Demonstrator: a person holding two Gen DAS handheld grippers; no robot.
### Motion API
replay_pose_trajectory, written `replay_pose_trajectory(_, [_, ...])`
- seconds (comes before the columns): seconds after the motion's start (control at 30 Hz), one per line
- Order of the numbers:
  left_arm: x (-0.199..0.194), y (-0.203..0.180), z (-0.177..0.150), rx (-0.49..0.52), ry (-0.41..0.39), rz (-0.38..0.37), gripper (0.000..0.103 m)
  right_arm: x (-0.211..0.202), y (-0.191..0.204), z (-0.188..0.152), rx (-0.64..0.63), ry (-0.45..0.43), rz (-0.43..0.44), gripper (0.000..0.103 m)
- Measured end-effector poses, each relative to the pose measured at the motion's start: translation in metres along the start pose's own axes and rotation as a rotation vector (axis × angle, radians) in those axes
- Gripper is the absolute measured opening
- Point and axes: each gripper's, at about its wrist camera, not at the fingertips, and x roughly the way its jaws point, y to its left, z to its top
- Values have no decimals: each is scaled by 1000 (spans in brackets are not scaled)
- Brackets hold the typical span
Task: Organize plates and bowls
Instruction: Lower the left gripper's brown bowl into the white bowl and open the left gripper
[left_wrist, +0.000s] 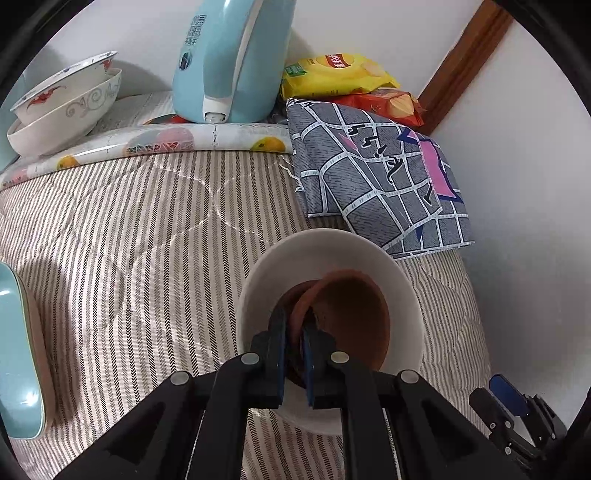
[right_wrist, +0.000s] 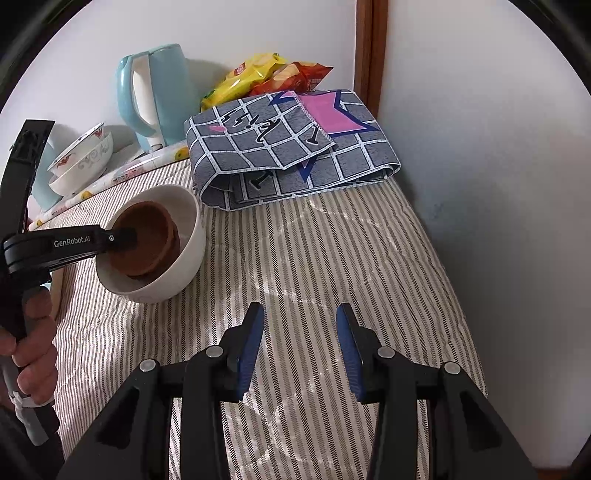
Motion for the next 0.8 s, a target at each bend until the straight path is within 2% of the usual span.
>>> replay_pose_trajectory(0.1, [-1, -4, -1, 25, 1, 17, 9, 0, 3, 1, 0, 0, 10, 41])
replay_pose_trajectory(0.33, [-5, -4, -2, 39, 24, -6, 16, -4, 15, 2, -15, -7, 33, 42])
replay_pose_trajectory(0.47, [-16, -7, -4, 67, -8, 7, 22, -9, 18, 6, -17, -25, 40, 42])
replay_pose_trajectory(0.8, [-39, 7, -1, 53, -54, 32, 22, -13, 30, 25, -14, -65, 93, 43])
